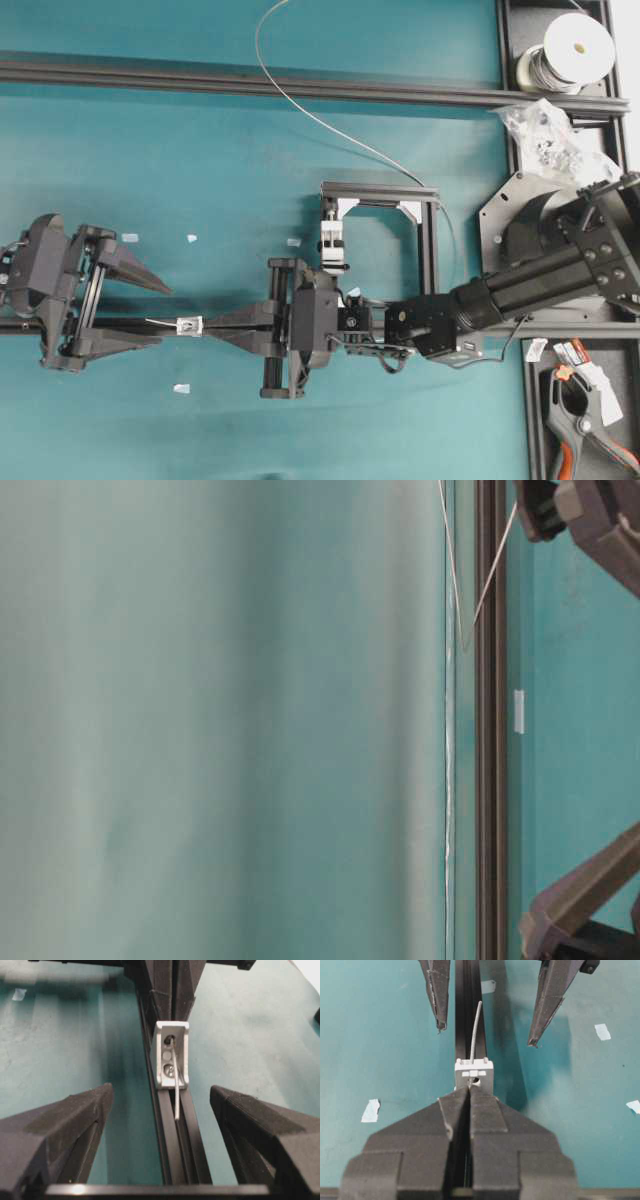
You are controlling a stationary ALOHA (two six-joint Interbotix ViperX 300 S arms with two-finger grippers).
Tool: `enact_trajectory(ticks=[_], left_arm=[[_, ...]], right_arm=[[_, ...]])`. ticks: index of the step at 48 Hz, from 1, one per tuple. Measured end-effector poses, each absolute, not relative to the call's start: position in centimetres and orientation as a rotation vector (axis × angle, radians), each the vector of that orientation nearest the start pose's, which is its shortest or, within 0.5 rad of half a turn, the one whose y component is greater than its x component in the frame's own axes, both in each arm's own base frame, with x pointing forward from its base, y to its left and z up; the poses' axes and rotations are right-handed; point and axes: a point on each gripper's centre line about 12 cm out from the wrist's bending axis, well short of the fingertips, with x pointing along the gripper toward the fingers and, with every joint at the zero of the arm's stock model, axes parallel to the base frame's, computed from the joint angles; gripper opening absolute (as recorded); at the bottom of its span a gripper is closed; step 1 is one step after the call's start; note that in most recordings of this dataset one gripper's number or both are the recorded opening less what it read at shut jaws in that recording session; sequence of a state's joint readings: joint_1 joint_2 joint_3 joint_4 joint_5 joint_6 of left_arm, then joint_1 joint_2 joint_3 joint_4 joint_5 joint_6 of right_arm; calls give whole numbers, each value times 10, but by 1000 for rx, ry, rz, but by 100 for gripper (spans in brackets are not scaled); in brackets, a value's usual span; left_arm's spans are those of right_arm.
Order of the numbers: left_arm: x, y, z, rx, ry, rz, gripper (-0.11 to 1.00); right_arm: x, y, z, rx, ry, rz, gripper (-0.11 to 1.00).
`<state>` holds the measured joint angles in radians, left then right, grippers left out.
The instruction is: Insert the wire through the hole in the metal fitting.
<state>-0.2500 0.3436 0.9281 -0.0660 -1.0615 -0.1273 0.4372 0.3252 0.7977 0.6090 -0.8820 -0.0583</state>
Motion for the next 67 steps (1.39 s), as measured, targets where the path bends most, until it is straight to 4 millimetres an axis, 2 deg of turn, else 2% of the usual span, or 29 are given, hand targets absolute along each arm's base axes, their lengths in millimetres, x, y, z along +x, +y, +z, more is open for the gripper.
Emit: enact_trajectory(ticks=[5, 16, 23, 27, 60, 63, 67], left_arm=[[353, -83, 79, -127, 221, -175, 69], [353, -83, 77, -126, 239, -175, 10], [353, -84, 76, -132, 251, -175, -8], [353, -84, 76, -132, 252, -176, -10], [352, -85, 74, -132, 277, -176, -10], [352, -85, 75, -133, 274, -176, -10], [352, -85, 74, -132, 277, -176, -10]], right_arm=[[369, 115, 87, 211, 298, -75, 0], [368, 114, 86, 210, 299, -75, 0], [369, 115, 87, 210, 298, -74, 0], [369, 115, 87, 210, 298, -74, 0], [369, 118, 83, 245, 361, -67, 0], [370, 118, 84, 245, 352, -66, 6], [372, 118, 85, 245, 345, -66, 25]])
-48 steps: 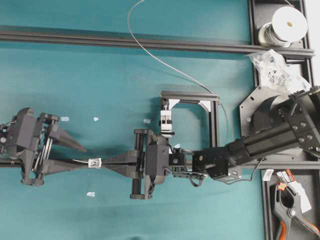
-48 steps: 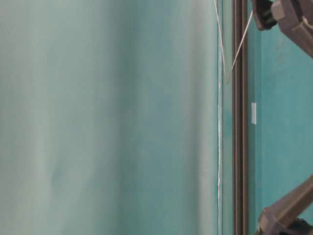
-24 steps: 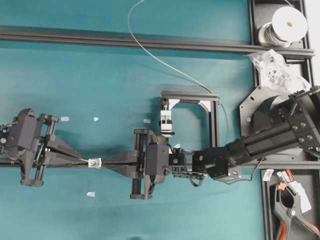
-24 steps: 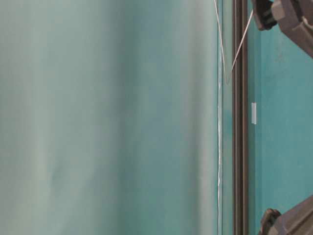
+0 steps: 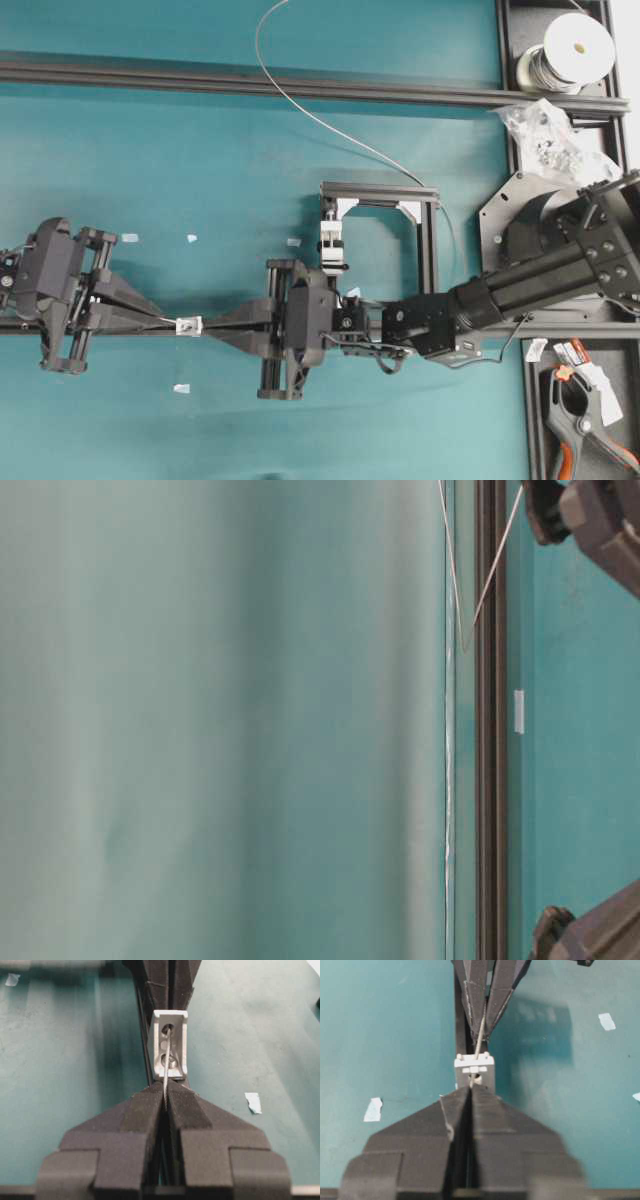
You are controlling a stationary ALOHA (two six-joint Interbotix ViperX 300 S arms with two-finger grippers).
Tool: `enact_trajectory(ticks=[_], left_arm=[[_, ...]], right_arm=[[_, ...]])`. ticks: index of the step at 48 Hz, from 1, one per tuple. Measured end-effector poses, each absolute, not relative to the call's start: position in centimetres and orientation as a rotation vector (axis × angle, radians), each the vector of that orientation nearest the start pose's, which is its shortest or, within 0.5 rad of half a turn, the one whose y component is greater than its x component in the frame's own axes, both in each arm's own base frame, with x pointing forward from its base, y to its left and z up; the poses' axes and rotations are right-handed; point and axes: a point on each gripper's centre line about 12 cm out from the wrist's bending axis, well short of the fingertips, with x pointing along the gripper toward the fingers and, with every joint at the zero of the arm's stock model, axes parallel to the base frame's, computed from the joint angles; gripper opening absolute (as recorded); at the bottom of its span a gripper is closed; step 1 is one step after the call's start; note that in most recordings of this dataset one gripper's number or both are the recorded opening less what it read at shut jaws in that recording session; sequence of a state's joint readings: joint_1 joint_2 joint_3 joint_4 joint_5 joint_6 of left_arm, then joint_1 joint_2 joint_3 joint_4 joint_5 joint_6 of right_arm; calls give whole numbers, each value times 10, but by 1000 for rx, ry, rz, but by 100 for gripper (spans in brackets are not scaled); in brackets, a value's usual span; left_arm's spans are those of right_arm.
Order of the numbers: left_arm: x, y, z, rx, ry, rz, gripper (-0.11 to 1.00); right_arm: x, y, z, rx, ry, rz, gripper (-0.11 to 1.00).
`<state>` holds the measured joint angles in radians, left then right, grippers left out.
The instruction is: Insert the wire through the hole in the metal fitting.
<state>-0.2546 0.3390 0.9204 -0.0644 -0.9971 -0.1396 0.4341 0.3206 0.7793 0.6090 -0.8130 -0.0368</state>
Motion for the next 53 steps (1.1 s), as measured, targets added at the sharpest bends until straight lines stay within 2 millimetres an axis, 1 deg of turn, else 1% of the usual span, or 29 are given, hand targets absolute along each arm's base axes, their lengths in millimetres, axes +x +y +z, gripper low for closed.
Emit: enact_trajectory(ticks=[9, 11, 12, 21, 26, 36, 53], left_arm=[[351, -86, 74, -130, 277, -179, -10], [351, -86, 74, -132, 277, -179, -10], [351, -86, 74, -131, 276, -179, -10], [346, -86, 76, -131, 284, -182, -10], [336, -84, 79, -129, 298, -184, -10], [319, -85, 93, -128, 305, -199, -10], [288, -87, 97, -114, 371, -230, -10]], right_arm=[[373, 120, 87, 241, 338, -60, 79], [373, 120, 87, 242, 336, -61, 87], [373, 120, 87, 242, 336, -61, 89], [370, 119, 86, 238, 342, -60, 88], [365, 118, 88, 237, 343, -59, 88], [359, 115, 93, 238, 339, -57, 88], [356, 114, 92, 234, 337, -60, 88]])
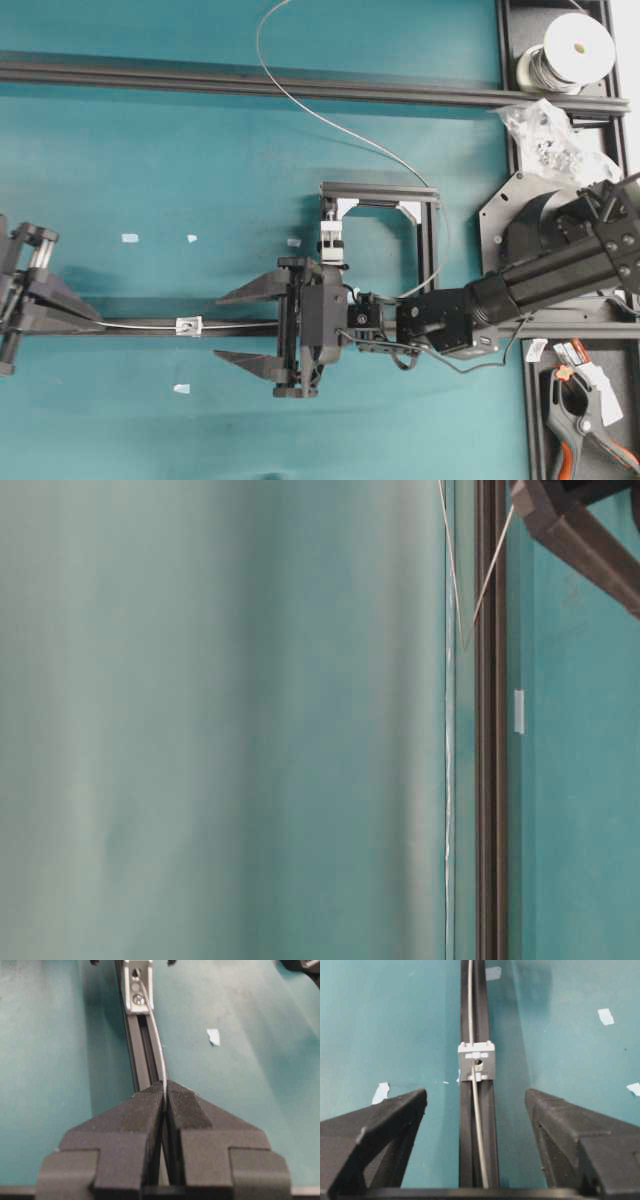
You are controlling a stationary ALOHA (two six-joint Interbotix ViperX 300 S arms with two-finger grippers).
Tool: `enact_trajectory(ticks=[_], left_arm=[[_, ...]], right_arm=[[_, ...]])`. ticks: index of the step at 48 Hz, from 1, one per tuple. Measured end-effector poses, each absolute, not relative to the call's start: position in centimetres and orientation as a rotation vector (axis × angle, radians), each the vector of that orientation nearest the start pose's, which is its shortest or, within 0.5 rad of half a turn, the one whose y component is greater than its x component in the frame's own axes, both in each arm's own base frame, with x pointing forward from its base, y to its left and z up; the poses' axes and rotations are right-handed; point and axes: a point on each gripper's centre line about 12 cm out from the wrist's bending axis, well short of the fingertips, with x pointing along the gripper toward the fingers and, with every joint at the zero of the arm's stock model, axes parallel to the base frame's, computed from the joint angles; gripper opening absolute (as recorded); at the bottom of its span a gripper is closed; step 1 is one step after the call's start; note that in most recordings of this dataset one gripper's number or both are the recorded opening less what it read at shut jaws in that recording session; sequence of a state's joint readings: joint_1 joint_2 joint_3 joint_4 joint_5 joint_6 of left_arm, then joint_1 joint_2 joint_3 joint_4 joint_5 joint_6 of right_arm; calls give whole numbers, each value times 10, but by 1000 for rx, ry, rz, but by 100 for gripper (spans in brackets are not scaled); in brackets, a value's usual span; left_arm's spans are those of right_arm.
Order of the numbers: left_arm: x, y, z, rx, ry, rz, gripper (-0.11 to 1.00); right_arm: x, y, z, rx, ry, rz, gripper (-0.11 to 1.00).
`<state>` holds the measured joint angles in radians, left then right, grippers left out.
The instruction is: Insert the wire through the hole in the metal fitting.
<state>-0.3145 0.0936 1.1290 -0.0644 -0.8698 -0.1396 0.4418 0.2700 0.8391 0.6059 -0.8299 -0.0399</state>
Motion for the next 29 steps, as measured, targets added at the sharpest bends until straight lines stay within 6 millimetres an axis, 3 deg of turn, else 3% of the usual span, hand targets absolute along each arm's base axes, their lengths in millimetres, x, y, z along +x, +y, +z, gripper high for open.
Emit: enact_trajectory(ticks=[19, 29], left_arm=[[260, -82, 105, -108, 397, -242, -10], [260, -85, 106, -101, 414, -253, -10]], right_arm=[[356, 113, 92, 234, 338, -61, 87], [356, 113, 92, 234, 338, -61, 87]])
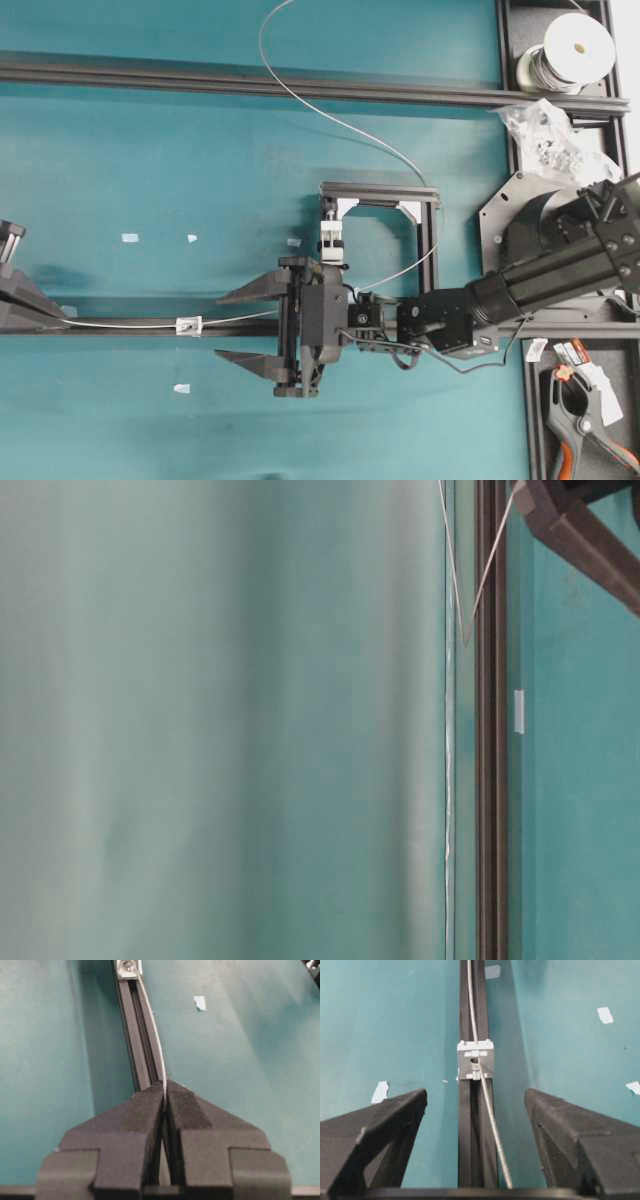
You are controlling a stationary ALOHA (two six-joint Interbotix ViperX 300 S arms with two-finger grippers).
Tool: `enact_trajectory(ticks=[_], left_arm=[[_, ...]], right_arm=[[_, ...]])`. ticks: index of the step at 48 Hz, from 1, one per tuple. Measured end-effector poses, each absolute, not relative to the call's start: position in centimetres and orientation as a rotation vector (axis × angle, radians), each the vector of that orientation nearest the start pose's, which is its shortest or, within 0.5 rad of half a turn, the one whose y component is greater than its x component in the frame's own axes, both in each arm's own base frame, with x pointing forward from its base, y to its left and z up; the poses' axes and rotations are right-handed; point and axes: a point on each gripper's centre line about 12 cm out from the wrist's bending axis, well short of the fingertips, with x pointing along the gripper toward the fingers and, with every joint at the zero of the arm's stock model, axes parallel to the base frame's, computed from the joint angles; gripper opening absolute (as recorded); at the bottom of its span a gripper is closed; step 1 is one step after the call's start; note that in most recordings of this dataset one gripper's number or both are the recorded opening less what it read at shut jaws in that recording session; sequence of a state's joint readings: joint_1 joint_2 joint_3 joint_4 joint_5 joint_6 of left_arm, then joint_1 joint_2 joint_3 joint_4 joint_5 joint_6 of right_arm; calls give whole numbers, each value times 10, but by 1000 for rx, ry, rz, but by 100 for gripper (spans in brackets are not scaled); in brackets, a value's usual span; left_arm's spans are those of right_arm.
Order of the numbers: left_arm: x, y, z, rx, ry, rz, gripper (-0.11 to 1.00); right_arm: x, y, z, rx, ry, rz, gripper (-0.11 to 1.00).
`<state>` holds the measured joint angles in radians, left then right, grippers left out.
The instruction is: Insert the wire through the hole in the metal fitting.
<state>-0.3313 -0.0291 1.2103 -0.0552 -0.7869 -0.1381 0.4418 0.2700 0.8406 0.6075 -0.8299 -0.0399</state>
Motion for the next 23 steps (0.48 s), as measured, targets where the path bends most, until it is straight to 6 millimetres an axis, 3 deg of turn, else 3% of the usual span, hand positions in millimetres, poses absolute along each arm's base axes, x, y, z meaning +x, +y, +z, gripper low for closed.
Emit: enact_trajectory(ticks=[16, 23], left_arm=[[273, -89, 103, -99, 429, -252, -9], [275, -90, 101, -113, 437, -247, 4]], right_arm=[[356, 113, 92, 234, 338, -61, 87], [356, 113, 92, 234, 338, -61, 87]])
